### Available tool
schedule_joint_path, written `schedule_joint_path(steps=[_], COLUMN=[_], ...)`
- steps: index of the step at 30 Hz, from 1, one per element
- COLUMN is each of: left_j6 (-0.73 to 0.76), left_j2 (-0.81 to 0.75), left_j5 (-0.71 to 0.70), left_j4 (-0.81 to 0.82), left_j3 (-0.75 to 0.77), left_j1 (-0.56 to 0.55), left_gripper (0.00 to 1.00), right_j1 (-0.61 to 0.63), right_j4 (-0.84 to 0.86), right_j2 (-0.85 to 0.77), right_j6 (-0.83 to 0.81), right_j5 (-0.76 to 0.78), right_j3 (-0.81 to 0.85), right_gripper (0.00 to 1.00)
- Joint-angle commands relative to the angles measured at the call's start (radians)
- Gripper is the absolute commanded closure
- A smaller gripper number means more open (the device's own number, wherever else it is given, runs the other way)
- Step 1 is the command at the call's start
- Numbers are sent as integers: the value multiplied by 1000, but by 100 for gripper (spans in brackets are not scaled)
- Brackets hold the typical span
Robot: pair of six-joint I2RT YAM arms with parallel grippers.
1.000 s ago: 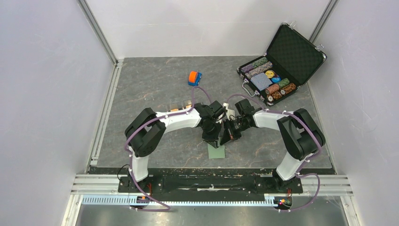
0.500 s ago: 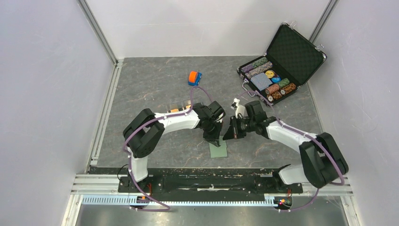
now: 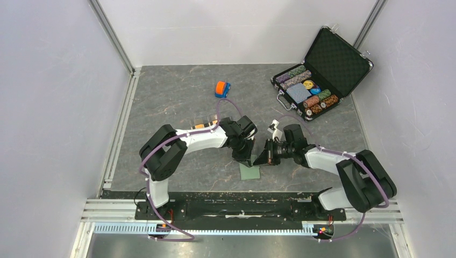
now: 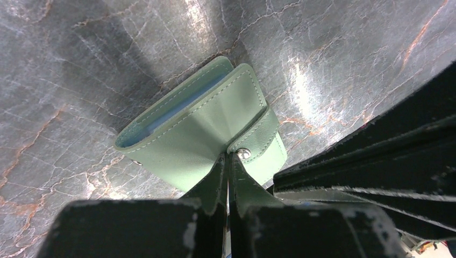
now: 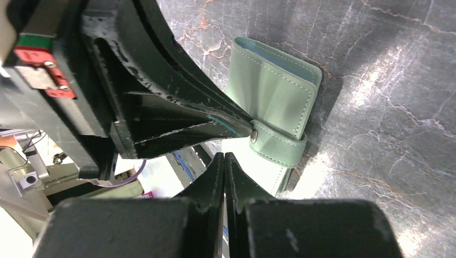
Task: Put the credit cards into the card holder
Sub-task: Close the card holder at the center of the board.
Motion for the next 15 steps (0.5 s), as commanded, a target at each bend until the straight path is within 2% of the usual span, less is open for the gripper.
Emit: schedule_joint_path(steps=[1,15], left_j6=[-2,12], left_j2=[-37,-19], left_j5=[-32,-7], left_j4=[29,30], left_j3=[-13,-11], left_j1=[-2,-2], left_gripper=[98,98], right_j1=[0,8], right_j4=[71,33], right_j2=[29,152], right_j6=[14,-40], right_j5=[-10,67], right_j3=[-17,34], right_gripper=[100,100])
